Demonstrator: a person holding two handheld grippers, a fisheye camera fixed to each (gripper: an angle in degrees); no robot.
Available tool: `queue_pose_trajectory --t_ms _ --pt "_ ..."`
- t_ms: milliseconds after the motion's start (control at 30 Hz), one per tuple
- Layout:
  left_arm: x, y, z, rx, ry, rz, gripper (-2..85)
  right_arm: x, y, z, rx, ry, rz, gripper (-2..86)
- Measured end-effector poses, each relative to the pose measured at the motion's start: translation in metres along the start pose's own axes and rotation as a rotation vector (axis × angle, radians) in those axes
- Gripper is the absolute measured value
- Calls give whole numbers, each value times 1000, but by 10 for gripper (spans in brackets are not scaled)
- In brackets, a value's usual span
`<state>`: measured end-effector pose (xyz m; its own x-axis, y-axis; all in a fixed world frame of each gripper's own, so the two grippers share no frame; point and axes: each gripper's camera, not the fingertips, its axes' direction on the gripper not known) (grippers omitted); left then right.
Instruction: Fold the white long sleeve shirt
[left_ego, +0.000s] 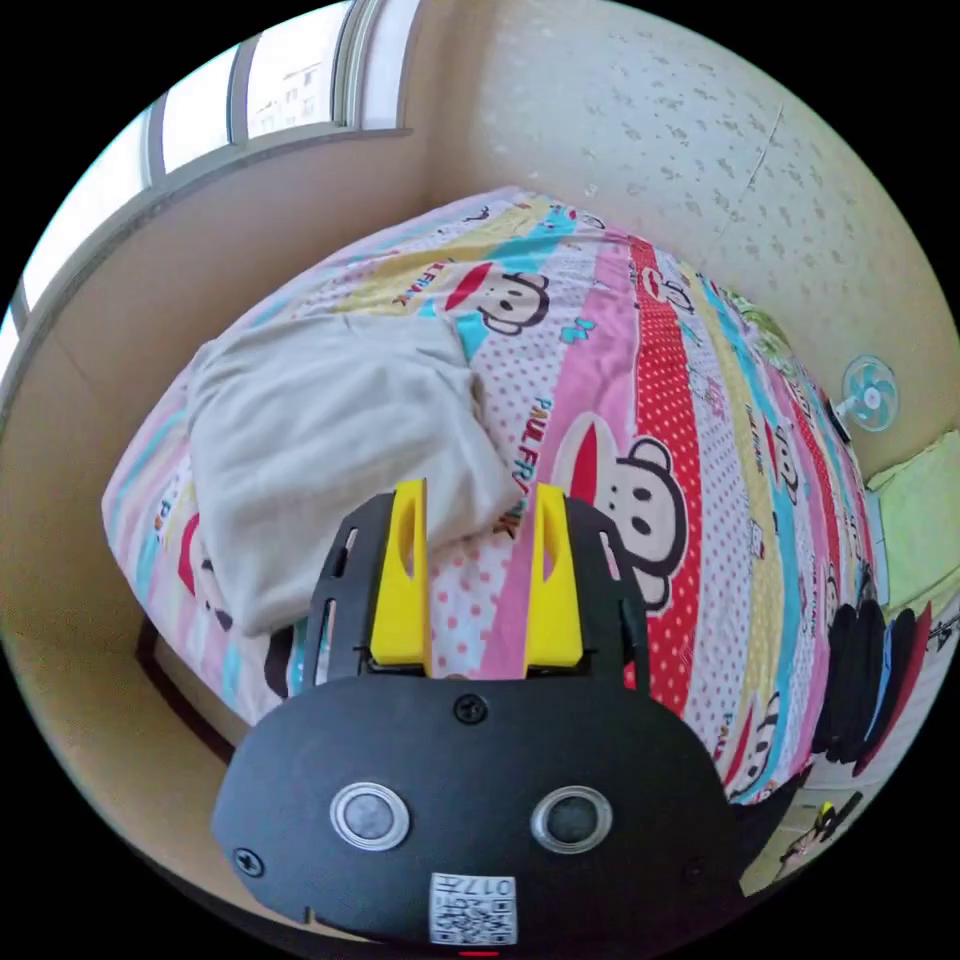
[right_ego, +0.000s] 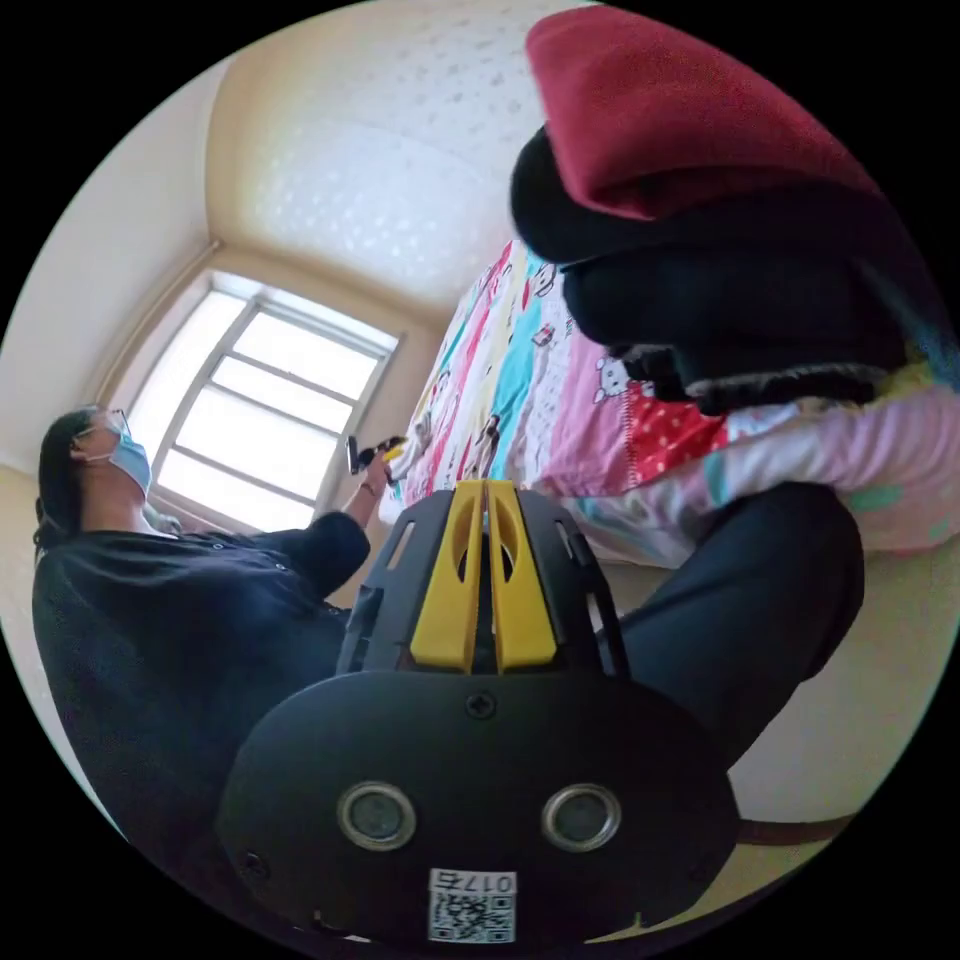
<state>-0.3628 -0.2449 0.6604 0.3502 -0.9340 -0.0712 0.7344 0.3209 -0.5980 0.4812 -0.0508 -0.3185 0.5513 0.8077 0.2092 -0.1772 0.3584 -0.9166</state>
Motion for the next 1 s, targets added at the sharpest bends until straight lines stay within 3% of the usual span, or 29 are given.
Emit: queue_pose_trajectory --t_ms 67,133,233,333,500,667,767,800,900,933,1000 --pt "1 -21 21 71 61 1 138 -11 -12 20 -48 21 -35 3" --pt "4 -32 49 0 159 -55 115 -19 -21 34 -79 20 -60 3" --pt "9 -33 68 -50 -43 -183 44 -35 -26 50 -109 16 -118 3" --pt "16 -39 57 -107 28 -158 23 -44 -23 59 -166 45 -168 4" --pt "34 -43 -48 57 446 -34 5 -46 -12 58 -189 70 -247 5" --pt "74 48 -215 368 924 486 9 -47 -21 43 -58 -73 -317 5" --pt "36 141 -231 472 1218 436 18 -47 -26 39 6 -152 -357 6" --pt "28 160 -227 485 1242 404 22 -45 -27 41 10 -183 -363 7" --pt "-14 243 -178 351 1067 121 39 -33 -29 54 -26 -207 -350 11" --pt "-26 272 -152 211 890 11 61 -29 -29 58 -38 -207 -343 13" --pt "-26 311 -125 11 599 14 89 -15 -26 68 -73 -211 -308 16"
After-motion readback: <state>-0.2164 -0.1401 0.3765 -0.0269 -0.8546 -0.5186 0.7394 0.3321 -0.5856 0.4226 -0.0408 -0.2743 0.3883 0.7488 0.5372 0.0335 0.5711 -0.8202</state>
